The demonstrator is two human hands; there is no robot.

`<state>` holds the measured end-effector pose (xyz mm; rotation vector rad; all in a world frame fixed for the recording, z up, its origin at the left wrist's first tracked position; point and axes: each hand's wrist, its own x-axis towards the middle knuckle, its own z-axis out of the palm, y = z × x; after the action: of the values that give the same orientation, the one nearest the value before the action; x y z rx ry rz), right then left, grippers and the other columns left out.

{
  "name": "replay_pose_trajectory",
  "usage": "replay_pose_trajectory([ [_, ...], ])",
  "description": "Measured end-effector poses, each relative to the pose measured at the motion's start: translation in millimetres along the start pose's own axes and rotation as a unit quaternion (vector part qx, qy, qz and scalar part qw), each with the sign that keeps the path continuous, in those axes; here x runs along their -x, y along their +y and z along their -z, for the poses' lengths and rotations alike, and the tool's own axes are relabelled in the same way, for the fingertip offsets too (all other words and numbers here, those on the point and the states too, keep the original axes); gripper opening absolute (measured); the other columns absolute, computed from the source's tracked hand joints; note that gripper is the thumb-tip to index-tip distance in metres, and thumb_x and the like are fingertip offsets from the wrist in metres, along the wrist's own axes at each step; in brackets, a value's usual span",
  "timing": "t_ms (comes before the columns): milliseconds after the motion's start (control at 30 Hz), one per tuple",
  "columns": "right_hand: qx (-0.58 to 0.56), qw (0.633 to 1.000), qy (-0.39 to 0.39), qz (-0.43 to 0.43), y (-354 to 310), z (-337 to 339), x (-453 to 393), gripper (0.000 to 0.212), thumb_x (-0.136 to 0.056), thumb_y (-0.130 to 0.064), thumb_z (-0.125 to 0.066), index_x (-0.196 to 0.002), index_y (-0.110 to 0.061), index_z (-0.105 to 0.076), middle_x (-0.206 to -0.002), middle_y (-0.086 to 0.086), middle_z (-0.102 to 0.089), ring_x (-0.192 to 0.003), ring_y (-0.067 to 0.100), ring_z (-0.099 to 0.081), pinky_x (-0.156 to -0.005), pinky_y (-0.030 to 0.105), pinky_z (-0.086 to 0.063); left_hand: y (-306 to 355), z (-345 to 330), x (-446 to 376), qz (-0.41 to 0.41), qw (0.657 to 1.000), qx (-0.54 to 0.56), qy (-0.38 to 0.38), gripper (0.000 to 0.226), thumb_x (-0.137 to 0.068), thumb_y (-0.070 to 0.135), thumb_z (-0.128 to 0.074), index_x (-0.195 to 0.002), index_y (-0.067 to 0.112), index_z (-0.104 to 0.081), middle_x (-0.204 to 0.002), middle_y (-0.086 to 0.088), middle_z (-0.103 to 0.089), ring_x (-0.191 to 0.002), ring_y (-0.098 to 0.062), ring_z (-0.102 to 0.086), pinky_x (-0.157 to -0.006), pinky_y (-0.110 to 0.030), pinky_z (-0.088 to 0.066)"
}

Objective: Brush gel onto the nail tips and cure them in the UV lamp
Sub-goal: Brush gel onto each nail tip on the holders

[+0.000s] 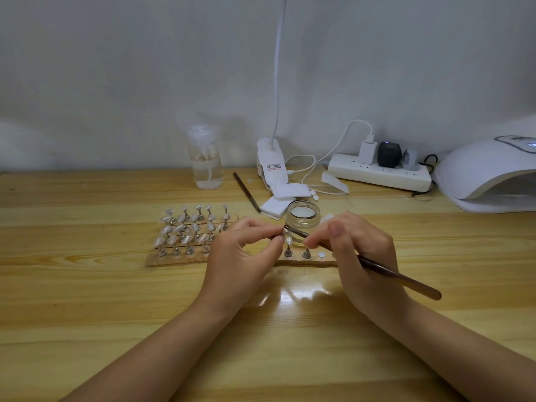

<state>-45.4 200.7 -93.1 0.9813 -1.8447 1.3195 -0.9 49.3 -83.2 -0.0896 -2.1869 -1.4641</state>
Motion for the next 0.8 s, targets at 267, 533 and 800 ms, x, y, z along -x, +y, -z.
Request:
replay_pose_trajectory([
  [267, -0.025, 0.999, 0.022, -0.018, -2.8, 4.2, -0.3, 0.046, -0.092, -0.019, -0.032, -0.061, -0.009, -0.064, -0.062, -0.008, -0.058, -0.061, 0.008, -0.056, -0.063, 0.028, -0.045, -0.4, 0.5, 0.2, 0.012, 1.0, 0.014, 0.003, 0.026, -0.077, 0.006, -0.069, -0.08, 0.031, -0.069, -0.079, 0.014, -0.064, -0.073, 0.004, -0.06, -0.069, -0.006, -0.043],
  [533, -0.001, 1.0, -0.01, -0.01, -1.9, 0.9, -1.1, 0.046, -0.095, -0.025, -0.036, -0.069, -0.004, -0.068, -0.069, -0.004, -0.062, -0.068, 0.01, -0.059, -0.067, 0.026, -0.047, -0.9, 0.2, 0.1, 0.004, 1.0, 0.004, 0.0, 0.024, -0.076, 0.005, -0.069, -0.082, 0.028, -0.07, -0.078, 0.012, -0.064, -0.074, 0.005, -0.058, -0.068, -0.004, -0.04],
  [800, -0.054, 0.997, 0.026, -0.051, -4.8, 5.3, -1.0, 0.041, -0.091, -0.022, -0.031, -0.06, -0.018, -0.059, -0.059, -0.006, -0.058, -0.058, 0.009, -0.055, -0.061, 0.021, -0.044, -2.4, 1.0, -0.9, -0.004, 1.0, 0.0, -0.009, 0.02, -0.077, 0.007, -0.069, -0.084, 0.025, -0.071, -0.084, 0.01, -0.065, -0.08, 0.004, -0.059, -0.07, -0.003, -0.039],
])
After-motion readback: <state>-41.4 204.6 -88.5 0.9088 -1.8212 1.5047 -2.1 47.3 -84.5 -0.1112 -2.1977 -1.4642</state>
